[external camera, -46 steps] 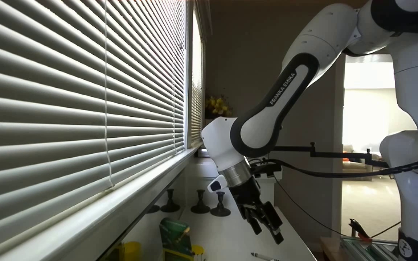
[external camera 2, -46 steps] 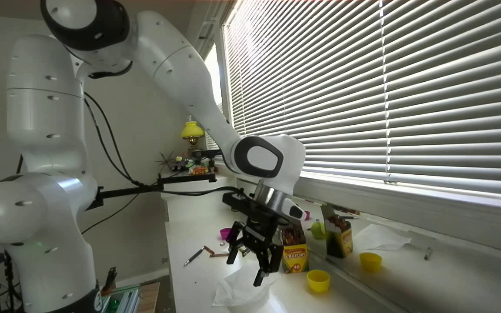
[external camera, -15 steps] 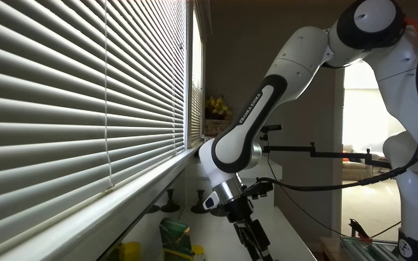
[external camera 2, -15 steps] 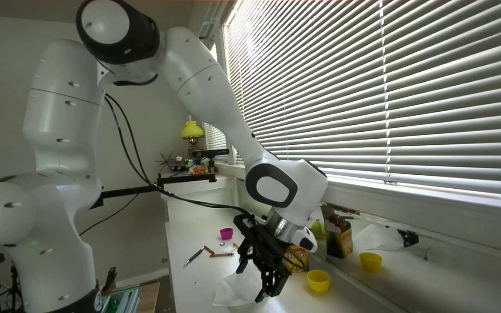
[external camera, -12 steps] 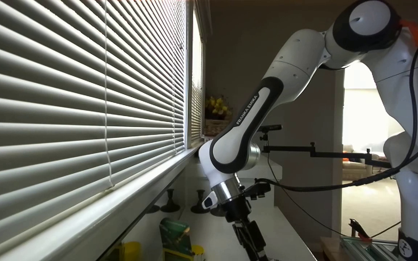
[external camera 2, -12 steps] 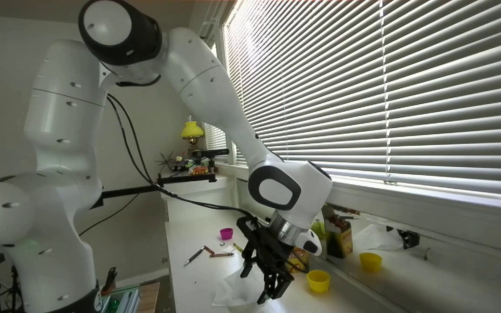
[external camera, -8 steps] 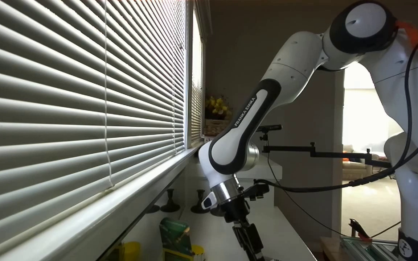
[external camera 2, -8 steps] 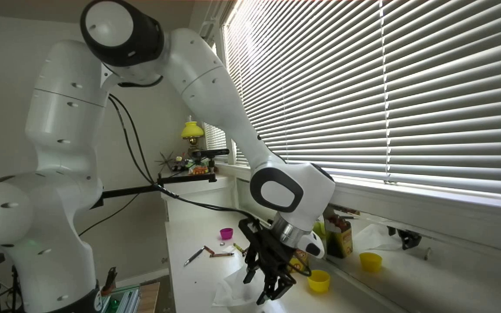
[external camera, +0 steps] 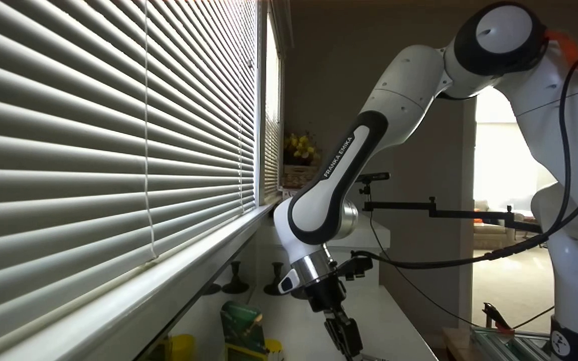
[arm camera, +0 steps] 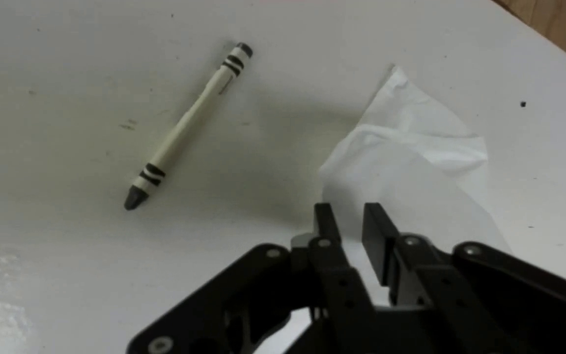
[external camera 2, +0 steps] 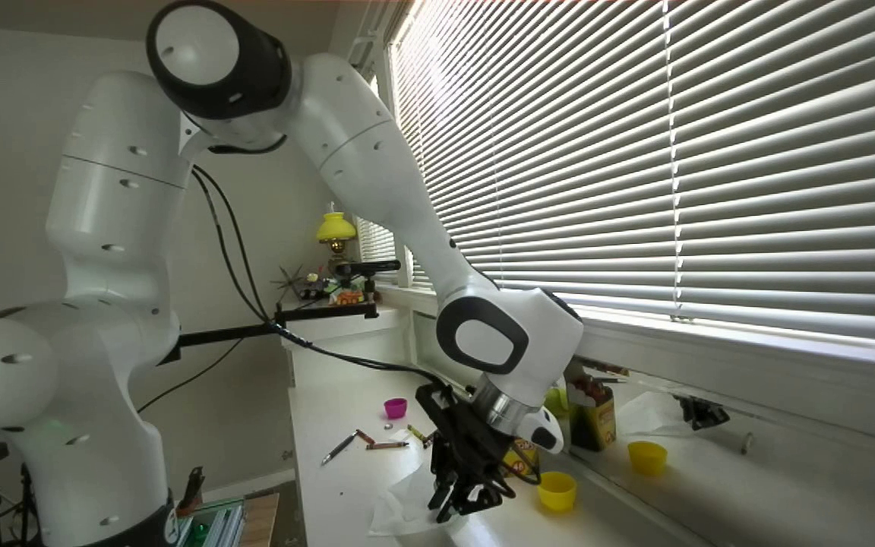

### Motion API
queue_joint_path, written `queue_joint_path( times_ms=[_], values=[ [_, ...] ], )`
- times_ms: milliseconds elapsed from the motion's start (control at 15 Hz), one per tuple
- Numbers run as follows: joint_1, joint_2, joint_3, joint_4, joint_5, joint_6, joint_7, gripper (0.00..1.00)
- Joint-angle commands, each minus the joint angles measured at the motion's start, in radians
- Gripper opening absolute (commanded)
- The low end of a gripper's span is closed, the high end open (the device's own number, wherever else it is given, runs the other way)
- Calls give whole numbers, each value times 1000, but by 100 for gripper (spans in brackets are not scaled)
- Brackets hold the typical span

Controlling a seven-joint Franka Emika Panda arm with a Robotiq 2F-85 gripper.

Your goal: Turn the white paper over

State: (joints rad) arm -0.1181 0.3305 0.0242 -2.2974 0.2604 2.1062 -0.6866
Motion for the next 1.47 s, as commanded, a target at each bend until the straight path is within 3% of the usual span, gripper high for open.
queue_joint_path(
  times_ms=[0, 467, 533, 600, 1067, 1267, 1400],
  values=[
    [-16, 8, 18, 11, 34, 2, -18, 0],
    [-17, -1, 20, 14, 32, -5, -22, 0],
    [-17, -3, 20, 14, 29, -8, -25, 26],
    [-16, -6, 21, 12, 28, -9, -27, 27],
    [-18, -14, 30, -3, 36, -16, -48, 73],
    [-18, -15, 34, -10, 39, -19, -56, 70],
    [-17, -19, 37, -16, 39, -20, -62, 58]
  ],
)
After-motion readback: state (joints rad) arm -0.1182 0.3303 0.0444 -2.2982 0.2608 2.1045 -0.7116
